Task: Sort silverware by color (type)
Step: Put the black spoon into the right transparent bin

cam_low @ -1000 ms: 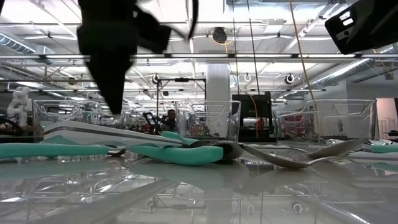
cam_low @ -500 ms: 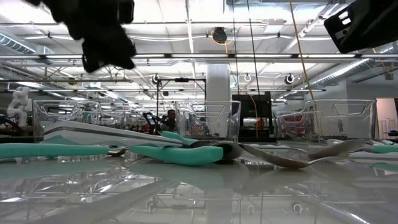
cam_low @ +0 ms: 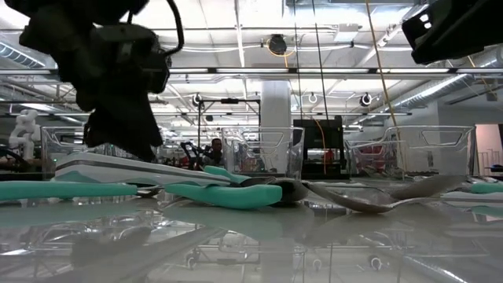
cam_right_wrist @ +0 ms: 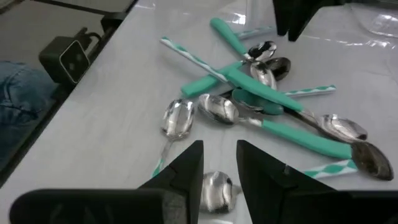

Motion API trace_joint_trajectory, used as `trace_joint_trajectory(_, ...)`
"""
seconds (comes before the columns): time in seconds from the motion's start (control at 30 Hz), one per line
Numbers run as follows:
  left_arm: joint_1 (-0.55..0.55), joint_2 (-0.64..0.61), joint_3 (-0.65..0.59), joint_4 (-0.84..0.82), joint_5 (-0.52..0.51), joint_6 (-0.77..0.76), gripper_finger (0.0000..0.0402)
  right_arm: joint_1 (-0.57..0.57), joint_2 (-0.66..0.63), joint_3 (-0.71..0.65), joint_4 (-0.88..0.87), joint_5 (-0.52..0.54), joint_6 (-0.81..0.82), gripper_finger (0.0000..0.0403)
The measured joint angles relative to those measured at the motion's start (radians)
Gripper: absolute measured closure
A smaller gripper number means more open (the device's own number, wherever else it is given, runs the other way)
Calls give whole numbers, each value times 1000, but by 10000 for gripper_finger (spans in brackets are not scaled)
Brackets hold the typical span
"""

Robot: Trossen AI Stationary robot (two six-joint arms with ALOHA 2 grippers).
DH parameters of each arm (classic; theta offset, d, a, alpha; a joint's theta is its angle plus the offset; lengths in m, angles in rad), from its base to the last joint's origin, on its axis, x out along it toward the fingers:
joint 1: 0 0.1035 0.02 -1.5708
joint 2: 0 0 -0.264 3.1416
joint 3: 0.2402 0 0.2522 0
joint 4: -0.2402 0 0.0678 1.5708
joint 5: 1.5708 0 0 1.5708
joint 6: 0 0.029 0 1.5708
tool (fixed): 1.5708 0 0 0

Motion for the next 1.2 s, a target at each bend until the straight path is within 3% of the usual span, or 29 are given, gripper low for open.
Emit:
trace_joint_trajectory(0.23,1,73,5,12,0,-42,201,-23,0,0,0,-5,-21,309)
trace_joint_trajectory(0.97,62,91,6,87,-8,-23,199,-54,0,0,0,-7,-42,309)
trace_joint_trajectory(1.2,56,173,7,130,-17,-49,199,-54,0,0,-1,-7,-42,309)
